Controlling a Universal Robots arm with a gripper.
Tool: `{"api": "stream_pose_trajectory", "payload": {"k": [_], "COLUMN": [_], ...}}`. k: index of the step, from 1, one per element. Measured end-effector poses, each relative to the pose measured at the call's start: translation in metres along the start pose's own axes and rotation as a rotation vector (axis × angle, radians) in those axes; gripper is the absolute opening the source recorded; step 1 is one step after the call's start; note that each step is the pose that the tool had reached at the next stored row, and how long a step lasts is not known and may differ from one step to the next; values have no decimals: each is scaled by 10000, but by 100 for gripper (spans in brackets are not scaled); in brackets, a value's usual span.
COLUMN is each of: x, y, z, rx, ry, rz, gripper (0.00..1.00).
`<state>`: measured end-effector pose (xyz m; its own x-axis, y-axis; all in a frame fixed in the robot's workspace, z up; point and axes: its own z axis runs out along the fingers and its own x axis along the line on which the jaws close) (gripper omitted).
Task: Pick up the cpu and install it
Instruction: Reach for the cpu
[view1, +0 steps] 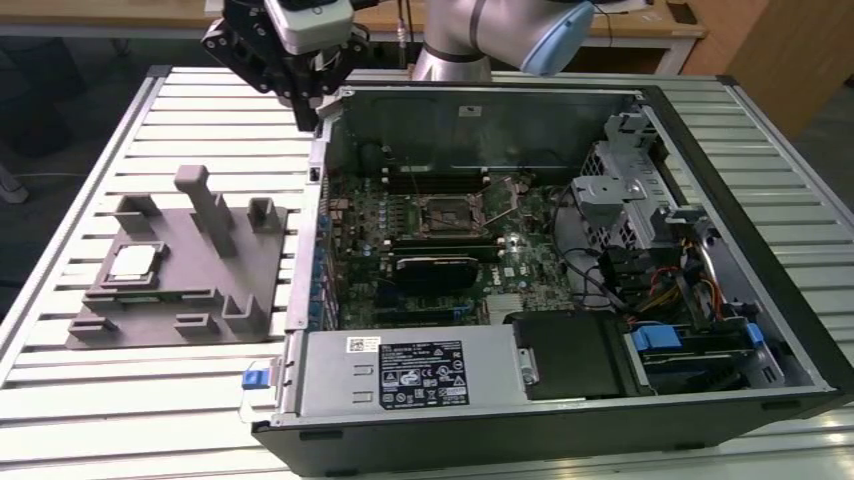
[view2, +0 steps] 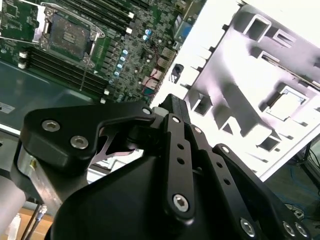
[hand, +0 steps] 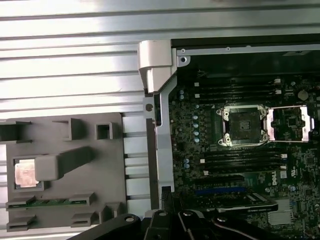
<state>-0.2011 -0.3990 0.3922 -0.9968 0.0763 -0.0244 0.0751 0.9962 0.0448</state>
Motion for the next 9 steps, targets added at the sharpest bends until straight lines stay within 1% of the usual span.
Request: {"api": "stream_pose_trajectory", "payload": {"k": [9], "x": [149], "y": [-11], "z": [-2], "rx": [0], "ry": [0], "rz": [0], "gripper": [11]}}
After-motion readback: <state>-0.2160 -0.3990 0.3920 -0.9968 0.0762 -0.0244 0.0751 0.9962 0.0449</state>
